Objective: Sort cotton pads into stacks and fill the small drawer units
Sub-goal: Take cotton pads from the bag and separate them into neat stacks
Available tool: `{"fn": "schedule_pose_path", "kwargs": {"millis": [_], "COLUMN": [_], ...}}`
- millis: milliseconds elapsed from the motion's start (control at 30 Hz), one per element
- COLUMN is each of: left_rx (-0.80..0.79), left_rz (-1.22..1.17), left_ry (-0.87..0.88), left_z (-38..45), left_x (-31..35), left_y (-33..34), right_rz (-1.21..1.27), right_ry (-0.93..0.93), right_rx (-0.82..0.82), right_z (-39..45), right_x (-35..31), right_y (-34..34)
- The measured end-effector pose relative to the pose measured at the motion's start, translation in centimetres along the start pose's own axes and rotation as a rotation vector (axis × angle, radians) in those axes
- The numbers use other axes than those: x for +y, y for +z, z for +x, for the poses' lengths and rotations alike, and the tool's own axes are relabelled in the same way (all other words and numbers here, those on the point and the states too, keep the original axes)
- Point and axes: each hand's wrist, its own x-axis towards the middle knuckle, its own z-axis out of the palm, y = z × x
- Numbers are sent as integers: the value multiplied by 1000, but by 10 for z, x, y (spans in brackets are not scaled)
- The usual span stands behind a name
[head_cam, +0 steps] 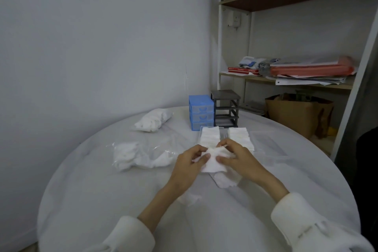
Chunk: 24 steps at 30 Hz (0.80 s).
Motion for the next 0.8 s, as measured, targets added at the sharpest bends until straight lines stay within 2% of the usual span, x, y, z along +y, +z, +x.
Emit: {"fn": "schedule_pose_path", "kwargs": {"millis": [100, 200, 467, 600, 700, 800], "left_rx": [0, -18, 28, 84, 16, 55], "left_rz": [-293, -429, -503, -561, -551, -495], "left_ry": [-166, -265, -272, -278, -259, -209], "left_z": [2, 4, 8, 7, 5, 5], "left_x": [2, 2, -5, -3, 0, 0], "left_y": [2, -3, -6, -3, -1, -1], "right_rz": [155, 237, 479, 568, 593, 532], "right_ry": [3, 54, 156, 135, 123, 88], "right_rx": [34, 28, 73, 85, 107, 149], "right_z": [6, 10, 12, 10, 9, 9], "right_x": [2, 6, 7, 3, 3, 3], "right_y": [-4, -4, 1, 3, 4, 4]}}
